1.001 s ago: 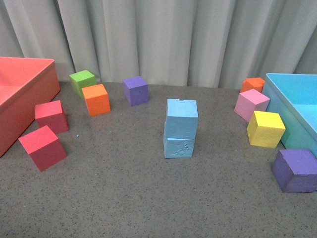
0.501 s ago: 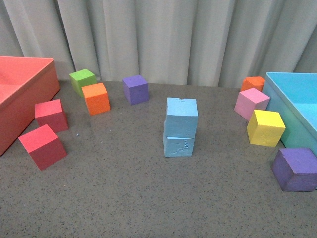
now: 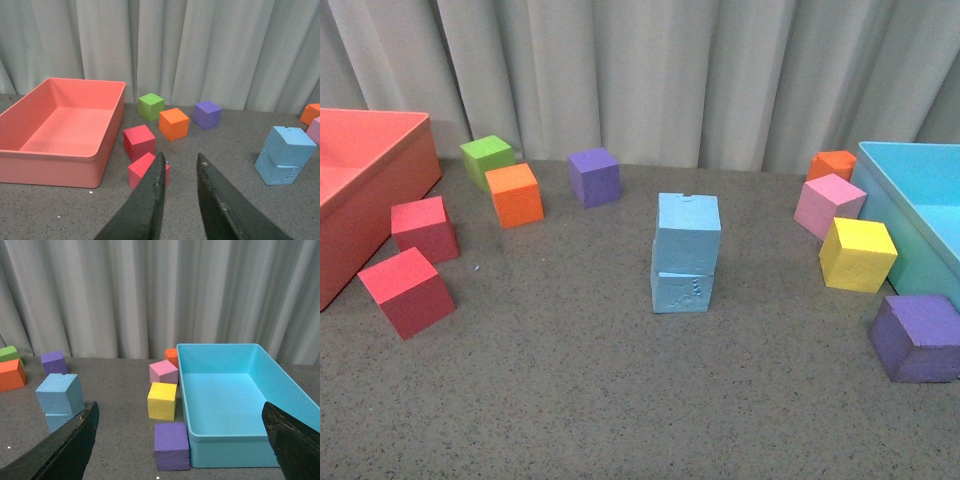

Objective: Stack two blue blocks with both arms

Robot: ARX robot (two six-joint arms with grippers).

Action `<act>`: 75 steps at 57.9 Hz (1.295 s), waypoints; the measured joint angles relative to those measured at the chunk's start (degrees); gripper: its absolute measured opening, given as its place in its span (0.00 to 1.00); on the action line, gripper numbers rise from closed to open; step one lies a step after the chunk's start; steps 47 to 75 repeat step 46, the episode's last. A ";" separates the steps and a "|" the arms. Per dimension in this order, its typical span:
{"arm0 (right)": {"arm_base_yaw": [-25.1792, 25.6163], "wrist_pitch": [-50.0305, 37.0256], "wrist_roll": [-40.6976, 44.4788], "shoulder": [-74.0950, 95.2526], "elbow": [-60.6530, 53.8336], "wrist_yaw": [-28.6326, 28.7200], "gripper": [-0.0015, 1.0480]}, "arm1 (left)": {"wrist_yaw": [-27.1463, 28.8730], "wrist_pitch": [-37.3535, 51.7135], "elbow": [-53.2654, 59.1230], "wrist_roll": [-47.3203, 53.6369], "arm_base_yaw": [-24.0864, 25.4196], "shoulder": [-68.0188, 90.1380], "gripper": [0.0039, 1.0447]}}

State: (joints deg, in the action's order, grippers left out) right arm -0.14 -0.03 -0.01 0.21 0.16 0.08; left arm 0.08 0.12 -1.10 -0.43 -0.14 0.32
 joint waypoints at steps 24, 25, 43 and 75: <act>0.00 0.00 0.00 0.00 0.00 0.00 0.91 | 0.00 0.00 0.00 0.02 0.00 -0.07 0.95; 0.00 0.00 0.00 0.00 0.00 0.00 0.91 | 0.00 0.00 0.00 0.11 0.00 -0.07 0.95; 0.00 0.00 0.00 0.00 0.00 0.00 0.91 | 0.00 0.00 0.00 0.13 0.00 -0.07 0.94; 0.00 0.00 0.00 0.00 0.00 0.00 0.91 | 0.00 0.00 0.00 0.13 0.00 -0.07 0.94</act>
